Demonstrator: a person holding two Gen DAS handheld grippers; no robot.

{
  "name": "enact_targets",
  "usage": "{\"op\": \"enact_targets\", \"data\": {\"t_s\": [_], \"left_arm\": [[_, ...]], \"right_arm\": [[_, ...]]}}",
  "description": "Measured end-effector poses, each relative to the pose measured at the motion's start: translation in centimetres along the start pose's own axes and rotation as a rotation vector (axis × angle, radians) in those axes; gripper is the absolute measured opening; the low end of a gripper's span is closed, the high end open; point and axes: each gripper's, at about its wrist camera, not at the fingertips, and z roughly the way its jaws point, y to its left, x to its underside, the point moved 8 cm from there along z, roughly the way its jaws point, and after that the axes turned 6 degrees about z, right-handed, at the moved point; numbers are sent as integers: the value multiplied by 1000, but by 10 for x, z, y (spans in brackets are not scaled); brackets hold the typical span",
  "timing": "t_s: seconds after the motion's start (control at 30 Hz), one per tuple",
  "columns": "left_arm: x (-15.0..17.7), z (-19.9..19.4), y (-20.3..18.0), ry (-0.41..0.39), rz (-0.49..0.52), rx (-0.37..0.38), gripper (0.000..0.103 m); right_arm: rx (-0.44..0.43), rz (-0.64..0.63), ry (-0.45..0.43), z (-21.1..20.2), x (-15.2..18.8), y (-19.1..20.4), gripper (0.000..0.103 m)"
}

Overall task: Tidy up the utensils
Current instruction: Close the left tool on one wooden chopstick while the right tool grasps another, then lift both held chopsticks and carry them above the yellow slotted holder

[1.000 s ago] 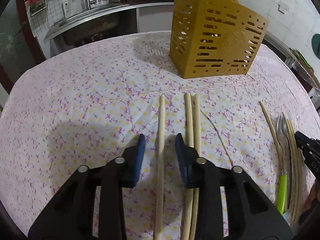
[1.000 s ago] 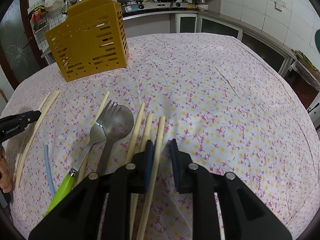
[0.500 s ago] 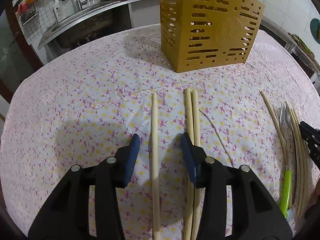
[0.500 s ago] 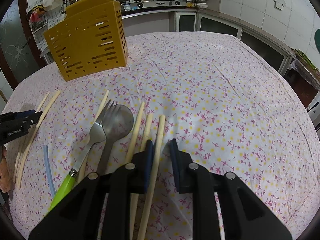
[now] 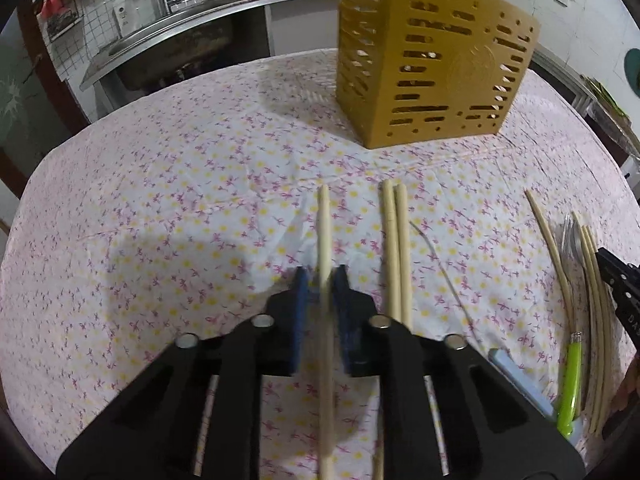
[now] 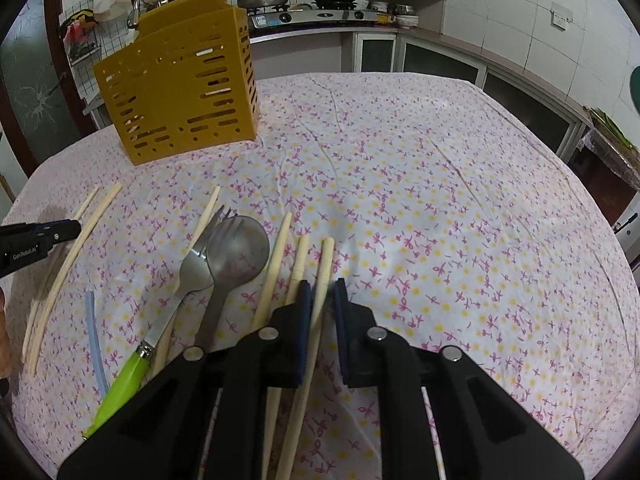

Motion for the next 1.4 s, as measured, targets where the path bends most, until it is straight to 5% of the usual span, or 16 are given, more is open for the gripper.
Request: {"op": "enact_targets", "data": {"t_s": [0.63,1.1,1.4], "left_arm": [[4,-17,18,-84,-95,60,4],[-23,-105,-2,-391,-101,124,5],[-50,-139,-20,-486,-103,201,5]], "right_arm": [[-62,28,-62,-17,-5,-3,6],[-226,86,-219,-70,-39,2,6],[-341,68,-374,-111,-92,23,6]]}}
